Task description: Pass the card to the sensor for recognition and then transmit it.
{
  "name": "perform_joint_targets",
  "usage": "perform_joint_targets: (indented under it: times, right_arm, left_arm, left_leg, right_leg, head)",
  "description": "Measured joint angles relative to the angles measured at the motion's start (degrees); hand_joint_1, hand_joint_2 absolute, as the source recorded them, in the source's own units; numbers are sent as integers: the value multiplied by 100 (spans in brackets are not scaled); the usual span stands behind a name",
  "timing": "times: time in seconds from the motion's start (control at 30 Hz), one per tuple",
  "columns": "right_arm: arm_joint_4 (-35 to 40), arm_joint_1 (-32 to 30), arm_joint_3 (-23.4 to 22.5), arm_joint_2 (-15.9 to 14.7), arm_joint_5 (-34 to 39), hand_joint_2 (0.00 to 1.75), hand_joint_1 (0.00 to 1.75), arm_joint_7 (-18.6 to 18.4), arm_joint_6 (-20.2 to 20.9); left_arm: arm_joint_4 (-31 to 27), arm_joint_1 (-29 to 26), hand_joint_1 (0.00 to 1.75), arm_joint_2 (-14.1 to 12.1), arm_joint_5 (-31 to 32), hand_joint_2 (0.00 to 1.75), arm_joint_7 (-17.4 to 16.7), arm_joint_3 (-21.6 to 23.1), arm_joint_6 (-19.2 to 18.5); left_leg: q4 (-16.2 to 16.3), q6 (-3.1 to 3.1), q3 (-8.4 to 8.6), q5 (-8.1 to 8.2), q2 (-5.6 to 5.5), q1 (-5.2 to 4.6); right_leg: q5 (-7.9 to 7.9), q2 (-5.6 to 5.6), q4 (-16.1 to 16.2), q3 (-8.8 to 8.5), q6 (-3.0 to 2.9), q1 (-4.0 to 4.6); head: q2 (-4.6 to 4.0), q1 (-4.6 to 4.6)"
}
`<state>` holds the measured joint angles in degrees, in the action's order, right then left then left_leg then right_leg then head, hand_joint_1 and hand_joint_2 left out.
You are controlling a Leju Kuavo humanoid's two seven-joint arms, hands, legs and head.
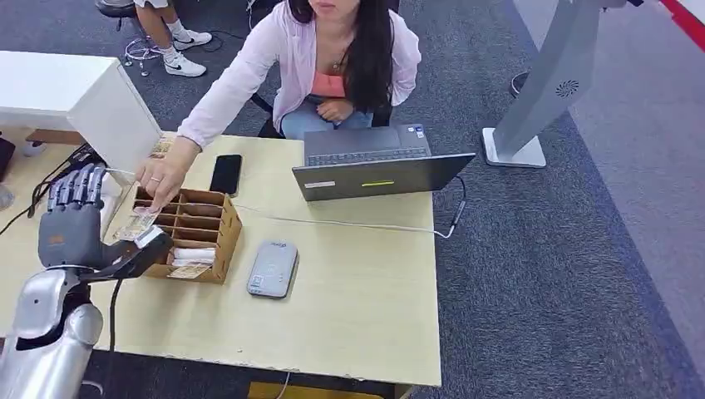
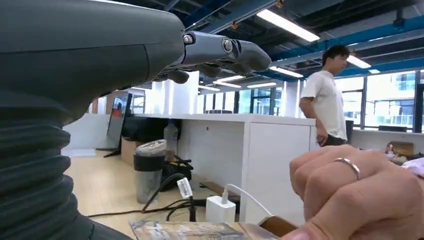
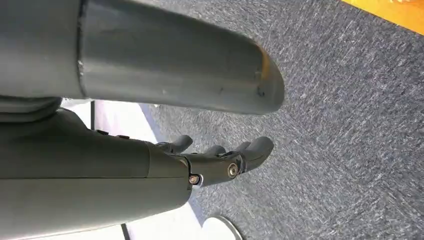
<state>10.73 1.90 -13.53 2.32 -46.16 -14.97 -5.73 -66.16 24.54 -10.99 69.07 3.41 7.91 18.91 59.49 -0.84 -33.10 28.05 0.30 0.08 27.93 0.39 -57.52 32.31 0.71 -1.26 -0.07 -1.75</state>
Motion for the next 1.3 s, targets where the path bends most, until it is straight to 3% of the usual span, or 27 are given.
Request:
perform_joint_targets:
  times: [0.2, 0.23, 0.67, 0.7, 1.3]
  right_arm:
    - [0, 0, 0, -4, -20, 0, 0, 120, 13]
    - [0, 0, 0, -4, -20, 0, 0, 138, 13]
    - [-2, -1, 0, -4, -65, 0, 0, 208, -13]
    - [-2, -1, 0, -4, -65, 0, 0, 208, -13]
    - [-11, -1, 0, -4, -116, 0, 0, 251, -26]
  left_arm:
    - [0, 202, 0, 70, 2, 175, 0, 118, -50]
    - [0, 218, 30, 81, 2, 175, 0, 129, -50]
    - [0, 225, 30, 127, -7, 175, 11, 208, -20]
    - [0, 224, 175, 129, -7, 175, 11, 208, -20]
    - [0, 223, 175, 122, -44, 175, 74, 210, -55]
  left_leg:
    - [1, -2, 0, -1, 1, 0]
    - [1, -2, 0, -1, 1, 0]
    - [1, -2, -1, -1, 1, 0]
    - [1, -2, -1, -1, 1, 0]
    - [1, -2, -1, -1, 0, 0]
  right_leg:
    - [-3, 1, 0, -1, 2, -1]
    - [-3, 3, 0, 0, 2, 0]
    - [-2, 2, 0, 0, 2, 0]
    - [-2, 2, 0, 0, 2, 0]
    - [-2, 2, 0, -1, 2, 0]
  head:
    - [0, 2]
    - [0, 0]
    - [0, 0]
    - [0, 0]
    - [0, 0]
